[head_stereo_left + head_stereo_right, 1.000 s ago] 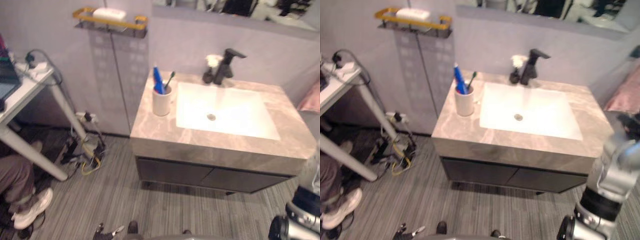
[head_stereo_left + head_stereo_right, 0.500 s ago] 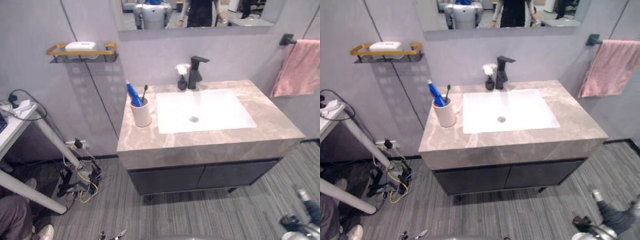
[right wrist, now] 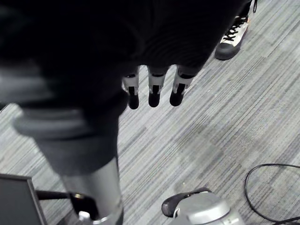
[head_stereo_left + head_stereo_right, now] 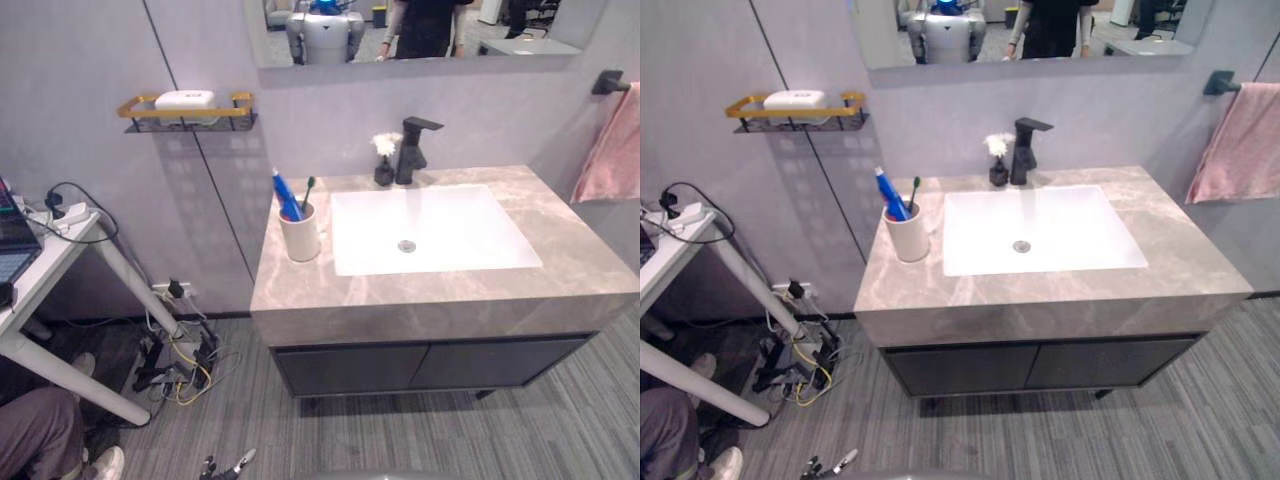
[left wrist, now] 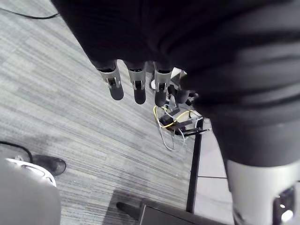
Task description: Organize washtable
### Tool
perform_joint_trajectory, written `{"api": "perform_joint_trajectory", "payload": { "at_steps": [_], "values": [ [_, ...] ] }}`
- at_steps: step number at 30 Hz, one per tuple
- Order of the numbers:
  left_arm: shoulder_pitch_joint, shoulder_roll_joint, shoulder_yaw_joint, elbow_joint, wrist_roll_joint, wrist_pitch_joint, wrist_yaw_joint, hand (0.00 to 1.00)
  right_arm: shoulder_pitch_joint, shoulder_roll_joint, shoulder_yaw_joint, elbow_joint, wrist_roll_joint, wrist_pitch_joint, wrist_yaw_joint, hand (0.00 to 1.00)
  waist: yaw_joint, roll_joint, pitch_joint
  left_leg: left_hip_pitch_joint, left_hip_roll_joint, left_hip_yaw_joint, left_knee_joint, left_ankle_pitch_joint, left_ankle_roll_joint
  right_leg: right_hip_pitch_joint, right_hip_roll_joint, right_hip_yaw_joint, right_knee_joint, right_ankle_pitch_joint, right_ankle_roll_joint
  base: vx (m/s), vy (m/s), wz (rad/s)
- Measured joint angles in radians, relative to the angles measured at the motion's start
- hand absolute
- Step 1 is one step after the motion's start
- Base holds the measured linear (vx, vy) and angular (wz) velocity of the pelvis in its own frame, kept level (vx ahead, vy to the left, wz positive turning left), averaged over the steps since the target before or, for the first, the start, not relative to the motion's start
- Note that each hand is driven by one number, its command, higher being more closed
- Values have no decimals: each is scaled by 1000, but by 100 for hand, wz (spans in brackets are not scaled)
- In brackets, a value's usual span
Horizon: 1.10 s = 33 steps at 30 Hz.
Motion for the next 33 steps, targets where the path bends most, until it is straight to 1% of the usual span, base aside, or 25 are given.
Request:
{"api": "perform_joint_trajectory", "payload": {
  "at_steps": [1, 2, 4, 6, 7, 8, 9, 12, 15, 17, 19, 20, 21, 23, 25, 26, 27, 28, 30, 31, 32, 33],
  "values": [
    [-9, 0, 10, 10, -53, 0, -12, 0, -12, -12, 39, 4, -7, 0, 7, 0, 0, -9, 0, 0, -6, -16, 0, 0, 0, 11, -7, -18, 0, -3, 5, 45, 33, 37],
    [-14, 2, 13, 18, -82, -1, -14, 0, -19, -23, 69, 5, -26, 2, 13, 0, 0, -12, 2, -1, -7, -25, 0, 0, 0, 17, -11, -22, 0, -5, 7, 44, 15, 42],
    [-21, 7, 14, 32, -197, -1, -32, 0, -56, -76, 199, 5, -113, 7, 35, 0, 4, -24, 5, -1, -20, -38, 0, 3, 6, 24, -20, -33, 0, -9, 12, 39, 32, 21],
    [-31, 15, 13, 38, -271, -1, -32, 0, -103, -90, 252, 4, -161, 7, 41, 0, 4, -31, 3, -3, -22, -44, 0, 3, 6, 24, -21, -34, -2, -9, 12, 22, 23, 6],
    [-38, 18, 6, 38, -314, -1, -31, 0, -129, -95, 278, 4, -183, 5, 45, 0, 4, -40, 5, -6, -22, -48, 0, 3, 6, 24, -19, -38, -5, -9, 12, 12, 2, 9],
    [-41, 21, 5, 36, -328, -2, -31, 0, -141, -95, 285, 5, -191, 4, 51, 0, 5, -44, 7, -7, -22, -52, 0, 3, 6, 25, -18, -40, -7, -9, 12, 0, -5, 12],
    [-50, 27, 4, 35, -357, -2, -29, 100, -155, -97, 300, 5, -203, -2, 64, 0, 6, -47, 8, -8, -22, -59, 0, 3, 6, 25, -17, -46, -12, -9, 12, -6, -8, 11],
    [-57, 22, 4, 19, -415, -3, -26, 100, -168, -106, 303, 26, -231, -8, 82, 0, 3, -43, 9, -8, -25, -77, 0, 2, 5, 33, -16, -53, -23, -10, 12, 23, -6, 8],
    [-57, 14, 11, -81, -450, -5, -13, 100, -174, -118, 305, 61, -256, -7, 91, 0, 4, -42, 10, -8, -25, -88, 0, 2, 5, 43, -13, -70, -30, -10, 12, 34, -6, 13],
    [-56, 16, 33, -147, -453, -6, 1, 100, -175, -128, 315, 74, -274, -6, 106, 0, 3, -39, 13, -3, -25, -89, 0, 2, 5, 53, -12, -73, -33, -10, 12, 8, 1, 6],
    [-56, 15, 61, -233, -462, -13, 19, 100, -175, -136, 334, 75, -282, -5, 109, 0, 4, -36, 15, -1, -25, -91, 0, 2, 5, 57, -13, -75, -34, -10, 11, -10, 4, 2],
    [-54, 15, 70, -303, -468, -23, 38, 100, -175, -140, 343, 75, -296, -5, 112, 0, 5, -35, 16, -1, -25, -96, 0, 2, 5, 57, -13, -77, -33, -10, 11, -25, 8, 4],
    [-52, 15, 78, -366, -470, -26, 42, 100, -175, -141, 343, 75, -299, -5, 116, 0, 6, -34, 17, -1, -25, -98, 0, 2, 5, 59, -13, -78, -33, -10, 11, -32, 10, 5],
    [-51, 16, 92, -531, -465, -50, 74, 100, -176, -149, 368, 75, -305, -4, 122, 0, 6, -34, 17, 5, -26, -98, 0, 2, 5, 67, -14, -82, -33, -11, 10, -27, 10, 5],
    [-51, 17, 95, -631, -437, -61, 92, 100, -176, -155, 383, 74, -305, -4, 124, 0, 6, -34, 19, 15, -27, -98, 0, 2, 5, 81, -15, -87, -34, -12, 8, -24, 8, 5],
    [-51, 12, 96, -717, -411, -64, 108, 100, -176, -156, 384, 85, -305, -5, 124, 0, 6, -34, 20, 13, -26, -98, 0, 0, 4, 88, -16, -88, -34, -13, 9, -48, 5, 7],
    [-51, 5, 94, -815, -376, -68, 125, 100, -176, -157, 384, 91, -305, -4, 124, 0, 7, -34, 20, 13, -22, -97, 0, -9, -1, 89, -16, -91, -33, -15, 10, -49, 0, 4],
    [-51, 2, 91, -862, -353, -73, 130, 100, -177, -157, 384, 95, -304, -4, 124, 0, 8, -35, 20, 12, -21, -96, 0, -9, -1, 88, -15, -91, -33, -15, 10, -51, 6, 1],
    [-49, 3, 75, -1021, -277, -79, 149, 100, -178, -158, 382, 106, -304, -3, 125, 0, 6, -35, 21, 13, -24, -95, 0, -9, 0, 88, -15, -90, -33, -15, 11, 0, 0, 0],
    [-45, 4, 49, -1112, -244, -85, 152, 100, -177, -158, 381, 109, -303, -4, 125, 0, 6, -35, 21, 13, -24, -95, 0, -7, 2, 88, -15, -90, -33, -15, 11, 0, 0, 0],
    [-42, 6, 28, -1155, -232, -89, 153, 100, -177, -158, 381, 110, -303, -4, 125, 0, 6, -35, 21, 12, -25, -95, 0, -5, 4, 88, -15, -90, -33, -14, 13, 0, 0, 0],
    [-33, 9, -30, -1240, -200, -97, 147, 100, -178, -158, 381, 112, -303, -4, 125, 0, 6, -35, 20, 13, -26, -96, 0, -5, 4, 88, -16, -90, -33, -12, 17, 0, 0, 0]
  ]
}}
